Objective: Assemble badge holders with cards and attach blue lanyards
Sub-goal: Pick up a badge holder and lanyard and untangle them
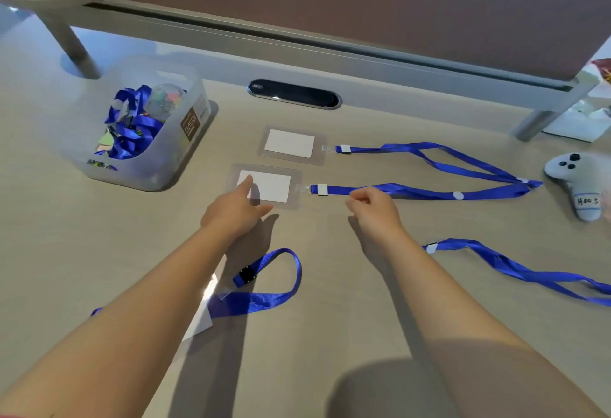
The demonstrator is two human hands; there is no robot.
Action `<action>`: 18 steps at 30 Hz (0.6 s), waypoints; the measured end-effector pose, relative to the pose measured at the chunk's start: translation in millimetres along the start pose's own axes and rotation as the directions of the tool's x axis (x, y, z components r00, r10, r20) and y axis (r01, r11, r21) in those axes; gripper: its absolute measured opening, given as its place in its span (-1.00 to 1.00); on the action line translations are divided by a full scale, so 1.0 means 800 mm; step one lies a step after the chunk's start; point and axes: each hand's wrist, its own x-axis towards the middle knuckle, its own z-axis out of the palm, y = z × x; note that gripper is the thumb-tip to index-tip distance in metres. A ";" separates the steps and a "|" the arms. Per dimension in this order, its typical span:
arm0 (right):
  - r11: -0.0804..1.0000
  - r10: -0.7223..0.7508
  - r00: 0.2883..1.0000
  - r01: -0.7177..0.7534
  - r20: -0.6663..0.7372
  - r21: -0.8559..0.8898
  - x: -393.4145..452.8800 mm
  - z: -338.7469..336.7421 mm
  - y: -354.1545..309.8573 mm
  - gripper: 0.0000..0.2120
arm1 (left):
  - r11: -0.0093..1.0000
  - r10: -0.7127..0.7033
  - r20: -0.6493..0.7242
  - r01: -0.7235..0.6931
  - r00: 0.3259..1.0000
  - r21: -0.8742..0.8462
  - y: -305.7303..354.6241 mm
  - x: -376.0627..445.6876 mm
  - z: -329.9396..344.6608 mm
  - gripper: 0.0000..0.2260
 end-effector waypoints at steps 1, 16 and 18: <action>0.998 -0.042 0.999 0.043 0.032 -0.046 -0.006 -0.002 -0.001 -0.76 | 0.999 0.012 -0.010 -0.012 1.000 -0.040 0.000 -0.010 -0.002 -0.48; 0.998 -0.063 0.955 0.058 0.291 0.026 -0.071 0.073 0.010 -0.72 | 0.981 0.110 0.162 -0.133 0.981 0.139 -0.092 -0.090 -0.011 -0.45; 0.996 -0.067 0.940 0.083 0.335 -0.032 -0.069 0.083 0.016 -0.71 | 0.965 0.111 0.127 -0.137 0.986 0.222 -0.101 -0.092 -0.006 -0.39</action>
